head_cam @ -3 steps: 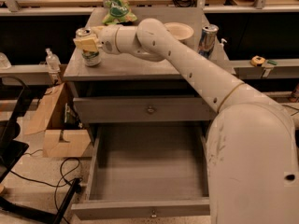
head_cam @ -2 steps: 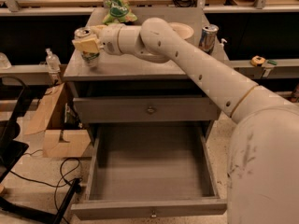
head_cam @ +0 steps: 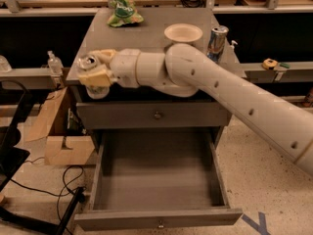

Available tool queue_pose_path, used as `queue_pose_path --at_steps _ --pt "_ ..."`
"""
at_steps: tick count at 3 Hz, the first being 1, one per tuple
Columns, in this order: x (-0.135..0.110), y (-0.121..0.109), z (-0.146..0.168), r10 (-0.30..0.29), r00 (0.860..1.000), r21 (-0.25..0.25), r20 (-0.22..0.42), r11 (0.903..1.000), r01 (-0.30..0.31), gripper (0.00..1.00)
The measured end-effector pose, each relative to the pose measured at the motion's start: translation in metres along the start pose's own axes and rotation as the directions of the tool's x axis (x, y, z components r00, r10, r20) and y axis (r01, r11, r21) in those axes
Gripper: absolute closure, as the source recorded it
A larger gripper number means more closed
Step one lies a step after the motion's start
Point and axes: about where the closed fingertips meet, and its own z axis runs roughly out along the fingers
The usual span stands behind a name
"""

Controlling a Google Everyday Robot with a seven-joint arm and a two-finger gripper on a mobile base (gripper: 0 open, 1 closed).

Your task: Place 7up can into middle drawer

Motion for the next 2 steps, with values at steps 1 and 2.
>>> queue_pose_path --at_steps 1,2 --pt "0.079 0.03 -0.091 0.002 1.0 -0.081 -0.031 0.9967 -0.005 1.0" --pt "0.153 0.024 -0.14 0.059 0.997 -0.089 -0.048 0.9941 -0.063 1.0"
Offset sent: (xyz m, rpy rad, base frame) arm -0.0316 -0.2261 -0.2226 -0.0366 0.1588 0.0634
